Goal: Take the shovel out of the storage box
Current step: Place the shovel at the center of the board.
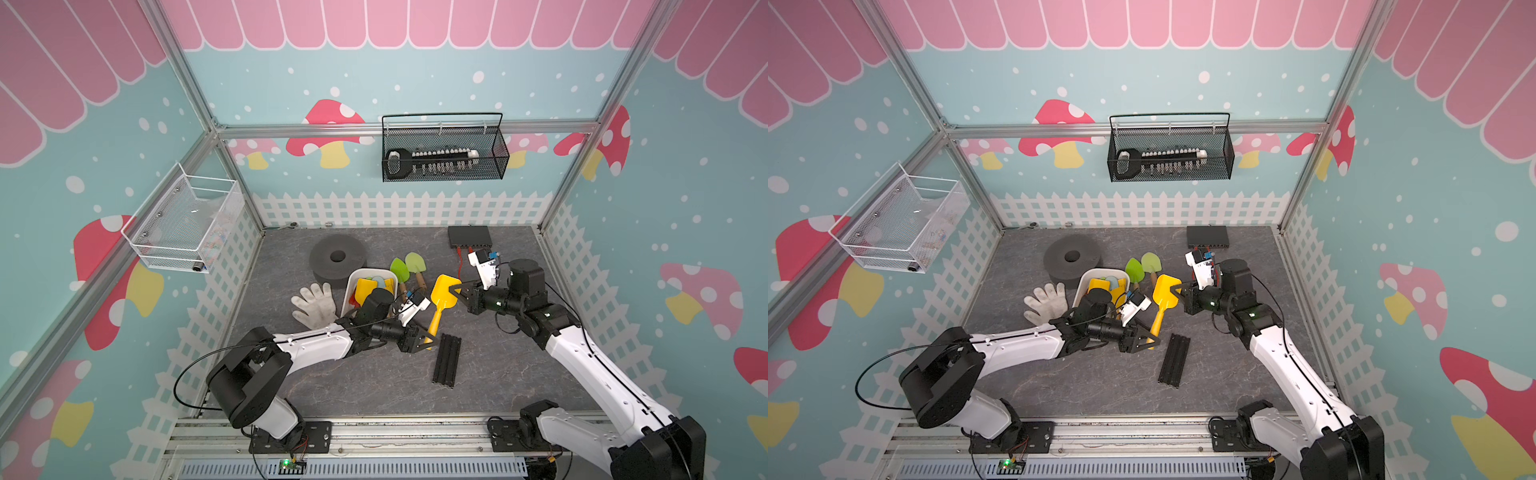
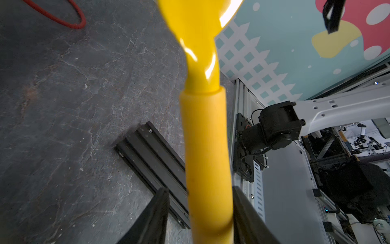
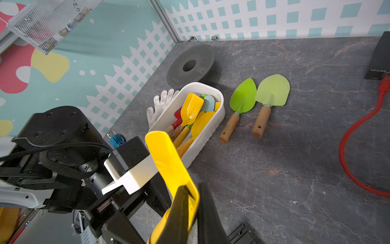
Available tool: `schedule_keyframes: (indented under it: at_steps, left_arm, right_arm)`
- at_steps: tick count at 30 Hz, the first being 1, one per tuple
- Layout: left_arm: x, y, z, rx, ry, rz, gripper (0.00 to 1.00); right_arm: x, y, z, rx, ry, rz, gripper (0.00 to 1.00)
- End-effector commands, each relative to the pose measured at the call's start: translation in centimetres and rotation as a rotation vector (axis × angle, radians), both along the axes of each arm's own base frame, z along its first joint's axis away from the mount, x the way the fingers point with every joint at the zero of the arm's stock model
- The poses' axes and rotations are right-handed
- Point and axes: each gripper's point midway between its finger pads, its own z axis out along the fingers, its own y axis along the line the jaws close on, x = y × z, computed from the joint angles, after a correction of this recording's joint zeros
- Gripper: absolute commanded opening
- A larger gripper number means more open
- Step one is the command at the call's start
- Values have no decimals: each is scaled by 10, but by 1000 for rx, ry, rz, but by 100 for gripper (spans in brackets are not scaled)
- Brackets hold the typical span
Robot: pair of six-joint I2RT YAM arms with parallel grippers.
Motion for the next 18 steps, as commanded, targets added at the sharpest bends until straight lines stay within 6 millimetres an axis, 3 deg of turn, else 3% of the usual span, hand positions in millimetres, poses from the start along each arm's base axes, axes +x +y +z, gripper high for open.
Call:
schedule_keyframes:
  at_steps: [1,7,11,15,18]
  left_arm:
    - [1,-7,18,-60,-21,-37,43]
    - [1,-7,19,-66,-18,-42,16]
    - [5,-6,18,-56,-26,-18,1]
    - [13,-4,17,-48,-34,26,0]
    - [20,-1,15,-38,-43,74,0]
  right_arm:
    - [0,-1,6,29,-19,0,1]
    - [2,0,2,38,-5,13,3]
    - [2,0,2,35,-8,14,28]
    - [2,-3,1,21,-10,-4,50]
    - [3,-7,-2,9,0,-29,57]
